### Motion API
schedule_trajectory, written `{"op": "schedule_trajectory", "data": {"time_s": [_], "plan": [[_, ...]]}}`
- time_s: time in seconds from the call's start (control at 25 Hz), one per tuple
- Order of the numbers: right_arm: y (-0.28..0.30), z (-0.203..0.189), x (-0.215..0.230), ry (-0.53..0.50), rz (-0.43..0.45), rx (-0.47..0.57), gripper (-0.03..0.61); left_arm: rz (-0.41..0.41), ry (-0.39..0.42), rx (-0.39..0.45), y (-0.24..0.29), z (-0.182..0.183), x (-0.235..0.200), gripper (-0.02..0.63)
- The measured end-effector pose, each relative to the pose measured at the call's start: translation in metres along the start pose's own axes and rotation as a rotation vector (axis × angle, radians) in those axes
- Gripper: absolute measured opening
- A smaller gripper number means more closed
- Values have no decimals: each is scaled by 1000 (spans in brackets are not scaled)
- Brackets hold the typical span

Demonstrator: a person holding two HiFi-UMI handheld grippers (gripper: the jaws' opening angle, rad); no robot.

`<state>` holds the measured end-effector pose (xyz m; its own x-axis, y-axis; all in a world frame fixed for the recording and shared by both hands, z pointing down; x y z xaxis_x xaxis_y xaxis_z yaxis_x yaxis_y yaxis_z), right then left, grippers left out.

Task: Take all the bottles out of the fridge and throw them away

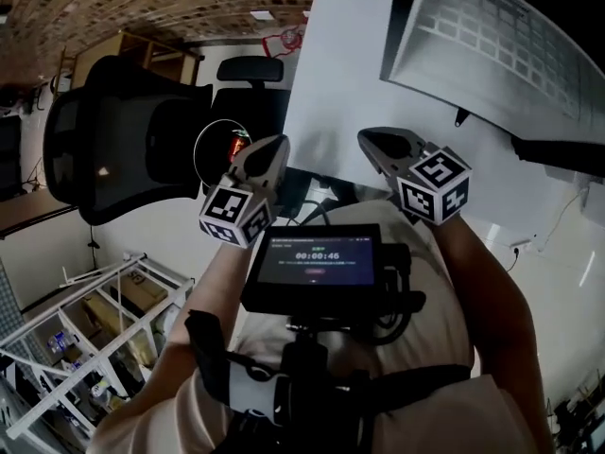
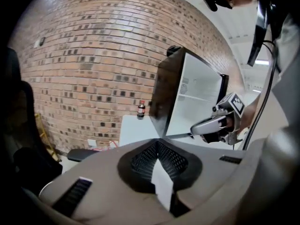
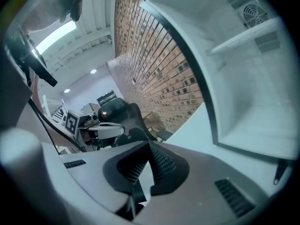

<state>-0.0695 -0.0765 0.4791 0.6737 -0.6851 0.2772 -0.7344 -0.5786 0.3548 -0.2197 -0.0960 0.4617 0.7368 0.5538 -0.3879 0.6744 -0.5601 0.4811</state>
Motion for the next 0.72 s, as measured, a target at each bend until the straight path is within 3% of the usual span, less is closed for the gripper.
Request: {"op": "schedule_trajectory", "data": {"time_s": [0.32,0.72], "plan": [[-87,-4,40,43,-192,85,2,-265,148,-101,70,3,117,8],[-191,-28,67,103,-387,169,2,-400,249,-132,123,13,205,7]]}}
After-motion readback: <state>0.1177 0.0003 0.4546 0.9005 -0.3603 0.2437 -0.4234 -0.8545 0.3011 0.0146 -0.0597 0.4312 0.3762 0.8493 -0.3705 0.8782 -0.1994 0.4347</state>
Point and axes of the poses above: the fingertips, and each gripper's own axes: y forward along the fingers, x to its right, z out of its top, the point moved 2 cm from there along -y, backward along the fingers, and after that the axes turned 15 degrees about -y, right-handed, at the moved point
